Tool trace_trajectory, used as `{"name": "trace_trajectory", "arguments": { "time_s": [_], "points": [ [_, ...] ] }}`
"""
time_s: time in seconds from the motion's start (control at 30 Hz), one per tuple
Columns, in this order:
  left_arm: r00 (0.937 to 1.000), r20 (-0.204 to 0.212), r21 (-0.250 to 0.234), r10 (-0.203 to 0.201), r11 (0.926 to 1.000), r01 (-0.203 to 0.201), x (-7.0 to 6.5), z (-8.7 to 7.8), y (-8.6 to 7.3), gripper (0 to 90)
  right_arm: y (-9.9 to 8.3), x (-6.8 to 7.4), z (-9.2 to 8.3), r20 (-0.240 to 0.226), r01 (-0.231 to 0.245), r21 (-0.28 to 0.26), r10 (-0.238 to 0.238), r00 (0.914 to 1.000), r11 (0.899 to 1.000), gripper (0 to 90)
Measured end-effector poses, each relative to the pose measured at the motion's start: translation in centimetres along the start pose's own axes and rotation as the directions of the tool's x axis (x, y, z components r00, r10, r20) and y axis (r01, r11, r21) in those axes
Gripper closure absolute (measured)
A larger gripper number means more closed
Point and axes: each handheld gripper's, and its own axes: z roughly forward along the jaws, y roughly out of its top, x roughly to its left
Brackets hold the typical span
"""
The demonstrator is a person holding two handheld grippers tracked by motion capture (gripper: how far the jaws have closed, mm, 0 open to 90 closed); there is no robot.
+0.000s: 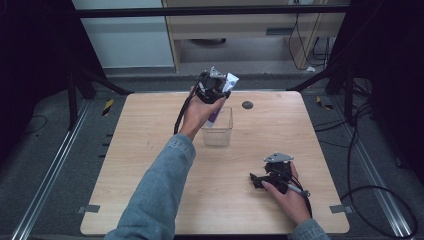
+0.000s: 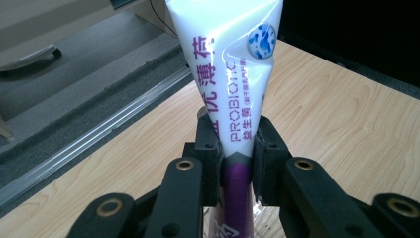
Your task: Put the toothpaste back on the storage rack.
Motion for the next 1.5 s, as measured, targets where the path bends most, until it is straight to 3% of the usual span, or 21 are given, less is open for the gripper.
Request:
{"name": "trace_trajectory", "arguments": {
  "time_s": [0.33, 0.47, 0.57, 0.9, 1.03, 1.37, 1.5],
  "points": [
    [1.0, -0.002, -0.011, 0.002, 0.9999, -0.002, 0.1, -0.4, -1.1, 76.1, 0.0, 0.0, 0.0, 0.001, 0.004, -0.003, -0.004, 1.0, 1.0, 0.5],
    [0.9995, 0.008, 0.001, 0.032, 0.9995, -0.032, -0.1, -0.1, -1.5, 76.0, 0.0, 0.0, 0.0, 0.001, 0.004, -0.003, -0.004, 1.0, 1.0, 0.5],
    [0.9998, 0.011, -0.001, 0.016, 0.9999, -0.016, 0.0, 0.2, -1.9, 76.0, 0.0, 0.0, 0.0, 0.001, 0.004, -0.004, -0.004, 1.0, 1.0, 0.5],
    [0.9996, 0.007, 0.011, 0.026, 0.9996, -0.026, -0.2, 0.5, -2.5, 76.0, 0.0, 0.0, 0.0, 0.001, 0.004, -0.003, -0.004, 1.0, 1.0, 0.5],
    [0.998, -0.003, 0.049, 0.063, 0.9969, -0.062, -0.6, 0.8, -2.8, 76.0, 0.0, 0.0, 0.0, 0.001, 0.004, -0.003, -0.004, 1.0, 1.0, 0.5],
    [0.9977, -0.003, 0.048, 0.068, 0.9966, -0.067, -1.2, 1.0, -3.6, 76.1, 0.0, 0.0, 0.0, 0.0, 0.003, -0.003, -0.003, 1.0, 1.0, 0.5],
    [0.9959, 0.002, 0.074, 0.09, 0.9932, -0.09, -1.5, 1.1, -3.7, 76.2, 0.0, 0.0, 0.0, 0.0, 0.004, -0.004, -0.004, 1.0, 1.0, 0.5]
  ]
}}
